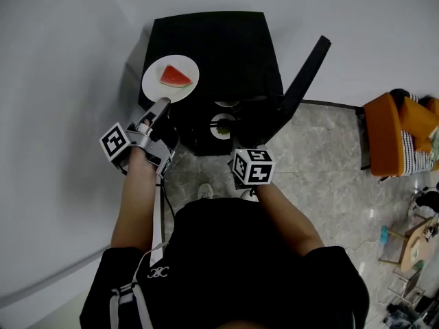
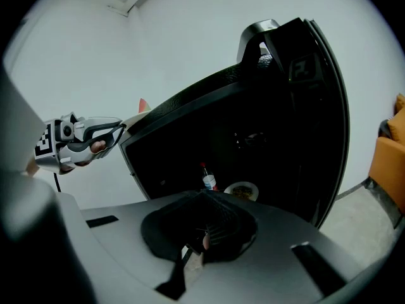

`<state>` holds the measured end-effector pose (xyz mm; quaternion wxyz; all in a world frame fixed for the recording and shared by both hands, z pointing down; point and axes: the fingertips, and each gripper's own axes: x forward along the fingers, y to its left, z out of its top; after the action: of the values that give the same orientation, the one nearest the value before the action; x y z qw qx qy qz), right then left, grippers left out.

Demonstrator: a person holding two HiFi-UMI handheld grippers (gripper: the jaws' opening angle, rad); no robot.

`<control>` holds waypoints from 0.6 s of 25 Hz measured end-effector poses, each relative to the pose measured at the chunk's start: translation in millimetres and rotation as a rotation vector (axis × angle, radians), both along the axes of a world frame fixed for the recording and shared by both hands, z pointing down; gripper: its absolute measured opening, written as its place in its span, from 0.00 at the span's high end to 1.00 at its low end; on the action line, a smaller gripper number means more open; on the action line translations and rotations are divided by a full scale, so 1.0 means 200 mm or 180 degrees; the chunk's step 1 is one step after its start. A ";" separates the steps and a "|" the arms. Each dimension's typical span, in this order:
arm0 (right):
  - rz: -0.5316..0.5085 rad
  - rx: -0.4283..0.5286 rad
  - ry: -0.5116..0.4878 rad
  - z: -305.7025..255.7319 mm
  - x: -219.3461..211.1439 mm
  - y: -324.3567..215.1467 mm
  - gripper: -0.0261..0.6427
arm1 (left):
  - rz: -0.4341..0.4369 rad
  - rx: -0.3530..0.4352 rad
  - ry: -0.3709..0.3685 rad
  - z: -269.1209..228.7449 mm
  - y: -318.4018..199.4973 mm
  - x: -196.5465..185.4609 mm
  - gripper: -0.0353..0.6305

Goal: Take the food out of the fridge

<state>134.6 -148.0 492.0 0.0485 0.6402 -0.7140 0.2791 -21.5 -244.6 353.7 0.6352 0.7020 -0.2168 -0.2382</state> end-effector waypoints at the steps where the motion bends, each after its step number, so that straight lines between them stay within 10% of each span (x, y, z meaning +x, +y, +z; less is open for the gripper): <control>1: 0.0004 -0.0003 0.0007 0.00 0.01 0.00 0.96 | -0.0015 -0.0031 0.0021 0.01 0.00 0.00 0.93; 15: -0.0059 -0.0018 0.0057 0.00 -0.02 0.03 0.96 | -0.0172 0.0451 -0.0064 -0.02 0.07 -0.08 0.76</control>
<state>129.9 -142.8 491.2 0.0592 0.6359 -0.7187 0.2749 -37.5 -231.5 349.4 0.5750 0.7414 -0.2247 -0.2629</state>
